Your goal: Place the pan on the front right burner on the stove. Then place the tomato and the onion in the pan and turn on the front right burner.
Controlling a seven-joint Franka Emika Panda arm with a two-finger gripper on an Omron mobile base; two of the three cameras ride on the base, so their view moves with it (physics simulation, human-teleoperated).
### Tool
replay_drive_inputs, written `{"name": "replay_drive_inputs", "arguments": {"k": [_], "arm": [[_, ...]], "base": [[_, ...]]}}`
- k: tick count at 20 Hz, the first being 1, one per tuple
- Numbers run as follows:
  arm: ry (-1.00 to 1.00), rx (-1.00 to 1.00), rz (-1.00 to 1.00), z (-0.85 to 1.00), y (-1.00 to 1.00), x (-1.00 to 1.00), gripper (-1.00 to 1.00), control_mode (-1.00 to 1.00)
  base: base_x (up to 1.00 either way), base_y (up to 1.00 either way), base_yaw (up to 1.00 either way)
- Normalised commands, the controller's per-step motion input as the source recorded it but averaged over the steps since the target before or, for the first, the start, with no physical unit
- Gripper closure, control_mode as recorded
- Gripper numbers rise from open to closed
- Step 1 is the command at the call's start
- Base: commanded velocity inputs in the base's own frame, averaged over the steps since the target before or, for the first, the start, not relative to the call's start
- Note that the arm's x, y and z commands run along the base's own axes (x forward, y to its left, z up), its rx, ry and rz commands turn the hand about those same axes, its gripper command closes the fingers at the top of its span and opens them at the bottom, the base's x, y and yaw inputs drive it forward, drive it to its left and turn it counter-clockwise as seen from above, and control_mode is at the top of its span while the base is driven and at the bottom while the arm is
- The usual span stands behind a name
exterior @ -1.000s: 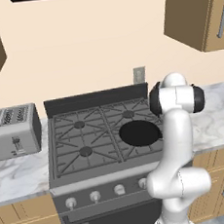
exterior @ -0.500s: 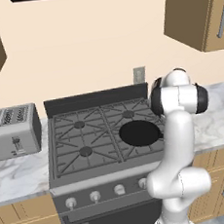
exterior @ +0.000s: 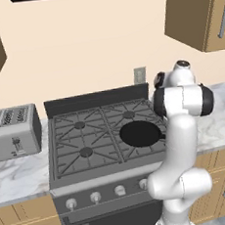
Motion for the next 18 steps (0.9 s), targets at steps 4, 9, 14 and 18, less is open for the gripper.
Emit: {"name": "replay_drive_inputs", "arguments": {"k": [4, 9, 14, 18], "arm": [[0.0, 0.0, 0.0, 0.17, 0.0, -0.24, 1.0, -1.0], [0.0, 0.0, 0.0, 0.03, 0.01, -0.37, 1.0, -1.0], [0.0, 0.01, 0.0, 0.0, 0.12, -0.45, 1.0, -1.0], [0.0, 0.0, 0.0, 0.0, 0.13, -0.49, 1.0, -1.0]], "base": [[0.0, 0.0, 0.0], [0.0, 0.0, 0.0], [0.0, 0.0, 0.0], [0.0, 0.0, 0.0]]}}
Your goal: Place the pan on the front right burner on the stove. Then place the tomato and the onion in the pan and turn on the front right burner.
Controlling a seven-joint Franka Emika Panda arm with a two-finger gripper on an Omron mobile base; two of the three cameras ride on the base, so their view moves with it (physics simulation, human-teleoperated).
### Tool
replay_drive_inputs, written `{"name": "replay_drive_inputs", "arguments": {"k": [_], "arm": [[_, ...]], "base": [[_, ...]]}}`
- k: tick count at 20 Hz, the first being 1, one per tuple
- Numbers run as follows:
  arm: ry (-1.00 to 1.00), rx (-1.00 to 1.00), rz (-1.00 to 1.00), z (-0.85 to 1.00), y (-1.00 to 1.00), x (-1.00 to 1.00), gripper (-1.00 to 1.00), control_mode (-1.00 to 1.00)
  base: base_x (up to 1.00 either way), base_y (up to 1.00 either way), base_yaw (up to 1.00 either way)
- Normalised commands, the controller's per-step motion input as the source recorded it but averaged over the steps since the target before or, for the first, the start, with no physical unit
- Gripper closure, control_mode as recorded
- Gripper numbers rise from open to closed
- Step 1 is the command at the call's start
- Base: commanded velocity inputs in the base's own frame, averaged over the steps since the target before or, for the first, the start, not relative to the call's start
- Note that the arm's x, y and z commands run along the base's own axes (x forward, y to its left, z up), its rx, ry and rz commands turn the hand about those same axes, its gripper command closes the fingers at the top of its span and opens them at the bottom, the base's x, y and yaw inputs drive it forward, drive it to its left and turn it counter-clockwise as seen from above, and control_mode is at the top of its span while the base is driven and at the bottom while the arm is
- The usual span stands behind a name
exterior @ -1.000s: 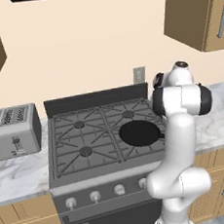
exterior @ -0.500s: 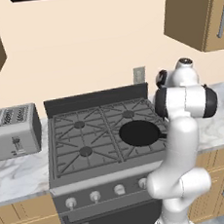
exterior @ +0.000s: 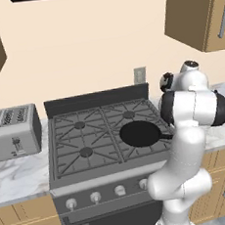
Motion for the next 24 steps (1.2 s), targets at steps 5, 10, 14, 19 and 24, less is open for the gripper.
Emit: {"name": "replay_drive_inputs", "arguments": {"k": [5, 10, 14, 19, 24], "arm": [[0.0, 0.0, 0.0, 0.05, 0.17, -0.39, 1.0, -1.0], [0.0, 0.0, 0.0, 0.14, 0.25, -0.17, 1.0, -1.0], [0.0, 0.0, 0.0, 0.13, 0.33, -0.24, 1.0, -1.0], [0.0, 0.0, 0.0, 0.19, 0.2, -0.25, 1.0, -1.0], [0.0, 0.0, 0.0, 0.09, 0.31, -0.18, 1.0, -1.0]], "base": [[0.0, 0.0, 0.0], [0.0, 0.0, 0.0], [0.0, 0.0, 0.0], [0.0, 0.0, 0.0], [0.0, 0.0, 0.0]]}}
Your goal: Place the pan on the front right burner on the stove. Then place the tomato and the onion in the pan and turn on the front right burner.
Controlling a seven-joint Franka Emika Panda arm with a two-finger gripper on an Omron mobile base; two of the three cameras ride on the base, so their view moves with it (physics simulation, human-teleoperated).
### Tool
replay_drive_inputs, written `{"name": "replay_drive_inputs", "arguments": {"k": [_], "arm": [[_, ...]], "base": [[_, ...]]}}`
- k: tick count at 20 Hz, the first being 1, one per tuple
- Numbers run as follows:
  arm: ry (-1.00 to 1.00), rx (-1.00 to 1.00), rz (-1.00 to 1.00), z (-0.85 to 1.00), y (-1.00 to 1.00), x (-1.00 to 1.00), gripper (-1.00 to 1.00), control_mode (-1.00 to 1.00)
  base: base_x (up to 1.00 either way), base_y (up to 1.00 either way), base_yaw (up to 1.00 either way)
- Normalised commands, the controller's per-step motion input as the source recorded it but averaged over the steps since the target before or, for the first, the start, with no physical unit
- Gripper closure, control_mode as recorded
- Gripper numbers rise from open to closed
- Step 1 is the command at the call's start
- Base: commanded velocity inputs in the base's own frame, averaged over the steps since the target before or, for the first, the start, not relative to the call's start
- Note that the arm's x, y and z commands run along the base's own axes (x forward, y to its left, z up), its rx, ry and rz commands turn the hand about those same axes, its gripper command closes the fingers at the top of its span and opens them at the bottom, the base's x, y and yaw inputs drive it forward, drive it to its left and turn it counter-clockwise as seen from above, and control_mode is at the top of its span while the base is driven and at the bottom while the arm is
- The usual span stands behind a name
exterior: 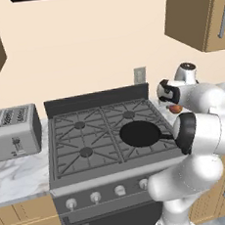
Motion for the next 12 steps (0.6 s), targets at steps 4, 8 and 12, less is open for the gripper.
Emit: {"name": "replay_drive_inputs", "arguments": {"k": [4, 8, 12], "arm": [[0.0, 0.0, 0.0, 0.01, 0.41, -0.07, 1.0, -1.0], [0.0, 0.0, 0.0, 0.02, 0.43, -0.13, 1.0, -1.0], [0.0, 0.0, 0.0, 0.02, 0.56, -0.09, 1.0, -1.0]], "base": [[0.0, 0.0, 0.0], [0.0, 0.0, 0.0], [0.0, 0.0, 0.0]]}}
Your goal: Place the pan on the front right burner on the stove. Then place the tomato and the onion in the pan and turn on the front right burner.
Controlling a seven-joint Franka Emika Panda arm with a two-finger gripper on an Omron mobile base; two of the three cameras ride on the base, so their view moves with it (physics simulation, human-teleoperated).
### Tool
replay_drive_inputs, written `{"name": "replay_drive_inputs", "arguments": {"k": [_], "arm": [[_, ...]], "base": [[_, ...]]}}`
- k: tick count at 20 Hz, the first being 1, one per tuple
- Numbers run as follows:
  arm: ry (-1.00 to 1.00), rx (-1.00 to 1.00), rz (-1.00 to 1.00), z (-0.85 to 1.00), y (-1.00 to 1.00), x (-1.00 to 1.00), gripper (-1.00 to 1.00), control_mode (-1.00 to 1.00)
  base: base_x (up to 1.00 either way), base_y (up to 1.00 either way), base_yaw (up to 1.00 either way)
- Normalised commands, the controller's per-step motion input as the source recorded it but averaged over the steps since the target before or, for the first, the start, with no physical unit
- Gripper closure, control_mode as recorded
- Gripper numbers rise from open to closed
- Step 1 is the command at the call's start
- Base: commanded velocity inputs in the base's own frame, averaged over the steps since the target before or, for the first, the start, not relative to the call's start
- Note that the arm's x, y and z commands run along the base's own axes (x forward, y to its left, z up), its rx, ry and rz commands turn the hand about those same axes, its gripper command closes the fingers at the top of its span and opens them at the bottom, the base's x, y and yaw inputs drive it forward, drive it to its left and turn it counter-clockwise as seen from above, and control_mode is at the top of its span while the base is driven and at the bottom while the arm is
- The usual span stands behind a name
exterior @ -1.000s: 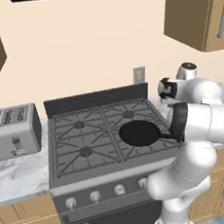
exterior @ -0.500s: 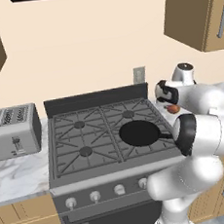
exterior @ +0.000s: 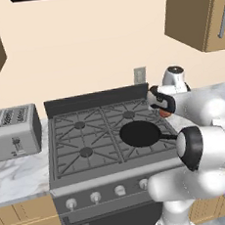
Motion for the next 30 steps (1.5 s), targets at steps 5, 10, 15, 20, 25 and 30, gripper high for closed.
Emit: {"name": "replay_drive_inputs", "arguments": {"k": [5, 10, 15, 20, 25, 30], "arm": [[0.0, 0.0, 0.0, 0.01, 0.55, -0.07, 1.0, -1.0], [-0.03, 0.0, 0.0, 0.0, 0.61, 0.0, 1.0, -1.0], [-0.04, 0.0, 0.0, 0.0, 0.51, 0.0, 1.0, -1.0], [-0.04, 0.0, -0.03, 0.0, 0.3, 0.0, 1.0, -1.0], [0.0, 0.0, -0.11, 0.0, 0.0, 0.0, 1.0, -1.0], [0.0, 0.11, -0.12, 0.0, -0.17, 0.01, 1.0, -1.0]], "base": [[0.0, 0.0, 0.0], [0.0, 0.0, 0.0], [0.0, 0.0, 0.0], [0.0, 0.0, 0.0], [0.0, 0.0, 0.0], [0.0, 0.0, 0.0]]}}
